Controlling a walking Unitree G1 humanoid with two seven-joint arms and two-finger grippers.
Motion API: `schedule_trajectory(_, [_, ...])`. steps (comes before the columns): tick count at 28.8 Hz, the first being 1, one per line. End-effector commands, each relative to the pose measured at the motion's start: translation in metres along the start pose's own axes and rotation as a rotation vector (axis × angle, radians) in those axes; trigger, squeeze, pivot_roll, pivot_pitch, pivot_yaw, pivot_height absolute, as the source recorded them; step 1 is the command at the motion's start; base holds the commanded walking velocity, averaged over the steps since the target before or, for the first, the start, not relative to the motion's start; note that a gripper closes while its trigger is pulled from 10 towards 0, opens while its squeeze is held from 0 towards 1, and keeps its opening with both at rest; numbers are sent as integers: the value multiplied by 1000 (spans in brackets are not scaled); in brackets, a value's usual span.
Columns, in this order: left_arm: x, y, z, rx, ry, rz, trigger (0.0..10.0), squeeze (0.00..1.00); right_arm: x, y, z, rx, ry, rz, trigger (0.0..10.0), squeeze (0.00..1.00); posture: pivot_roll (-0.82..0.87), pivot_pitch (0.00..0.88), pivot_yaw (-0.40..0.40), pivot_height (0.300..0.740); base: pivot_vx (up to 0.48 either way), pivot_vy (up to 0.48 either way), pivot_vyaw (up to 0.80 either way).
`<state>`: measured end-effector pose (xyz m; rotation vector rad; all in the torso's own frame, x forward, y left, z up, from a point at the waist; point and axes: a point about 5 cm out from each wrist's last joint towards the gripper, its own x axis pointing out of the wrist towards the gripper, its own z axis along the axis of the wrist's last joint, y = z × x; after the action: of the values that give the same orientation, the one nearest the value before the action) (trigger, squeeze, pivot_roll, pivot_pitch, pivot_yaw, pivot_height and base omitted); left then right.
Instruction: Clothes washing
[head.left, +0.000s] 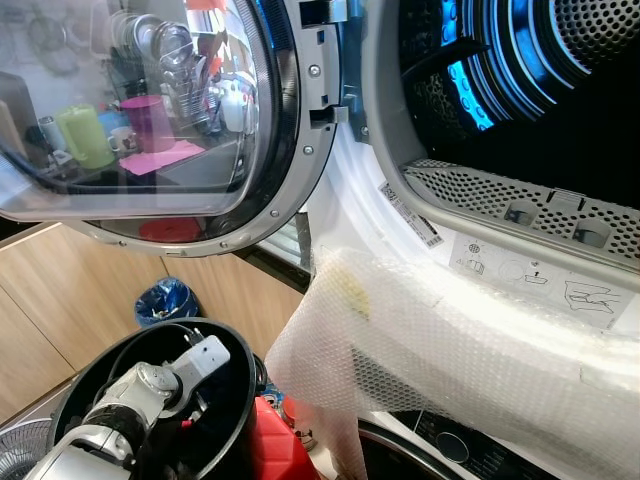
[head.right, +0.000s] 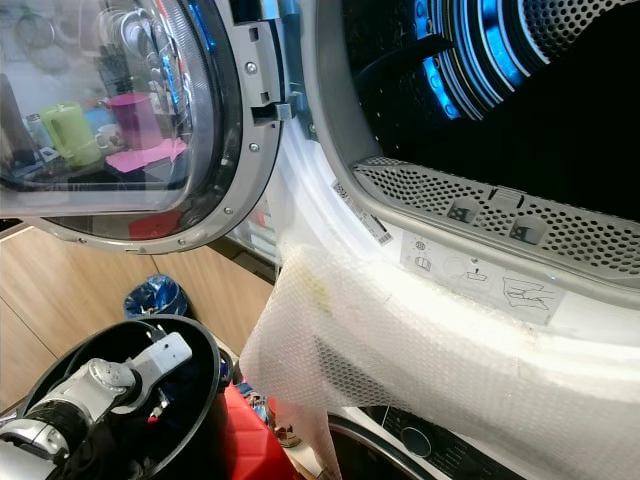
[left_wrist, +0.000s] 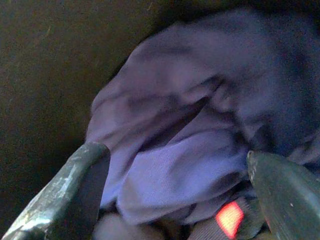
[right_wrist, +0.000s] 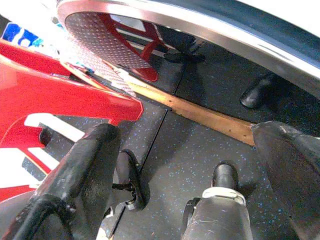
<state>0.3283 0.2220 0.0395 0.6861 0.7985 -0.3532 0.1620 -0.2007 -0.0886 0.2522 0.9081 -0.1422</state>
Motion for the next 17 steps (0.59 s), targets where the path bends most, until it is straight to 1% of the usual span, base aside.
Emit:
schedule_trajectory(1, [-2,8,-3,1,34,49,10000,0,0,3,0,13,-8,9,10000,0,59,0,81,740,0,0,0])
schedule_trajectory(3, [-1,6,-4,-30,31,49,10000,0,0,3,0,16,-10,9,10000,0,57,0,78,740,0,0,0])
schedule_trajectory(4, [1,-2,-4,-133,11,17,10000,0,0,3,-1,12,-9,7,10000,0,52,0,71,740,0,0,0])
schedule_trajectory(5, [2,-3,-5,-154,8,13,10000,0,0,3,-1,11,-9,7,10000,0,52,0,71,740,0,0,0])
schedule_trajectory(6, [3,-6,-6,-169,11,10,10000,0,0,2,-2,10,-10,7,10000,0,40,0,63,740,0,0,0])
schedule_trajectory(9, [4,-9,-7,-174,19,21,10000,0,-1,0,-3,9,-10,1,10000,0,31,0,52,740,0,0,0])
schedule_trajectory(12, [5,-11,-8,-211,12,26,10000,0,-2,0,-4,4,-19,2,10000,0,21,0,40,740,0,0,0])
schedule_trajectory(13, [5,-14,-7,-237,-2,17,10000,0,-3,-1,-4,5,-35,0,10000,0,10,11,27,740,0,0,0])
schedule_trajectory(14, [5,-14,-7,-237,-2,17,10000,0,-3,-1,-4,5,-35,0,10000,0,10,11,27,740,0,0,0])
schedule_trajectory(15, [6,-16,-5,-259,-13,5,10000,0,-4,-2,-4,11,-49,-6,10000,0,1,20,18,740,0,0,0])
schedule_trajectory(17, [6,-18,-4,-263,-12,-3,10000,0,-5,-4,-6,11,-58,-10,10000,0,-7,35,5,740,0,0,0])
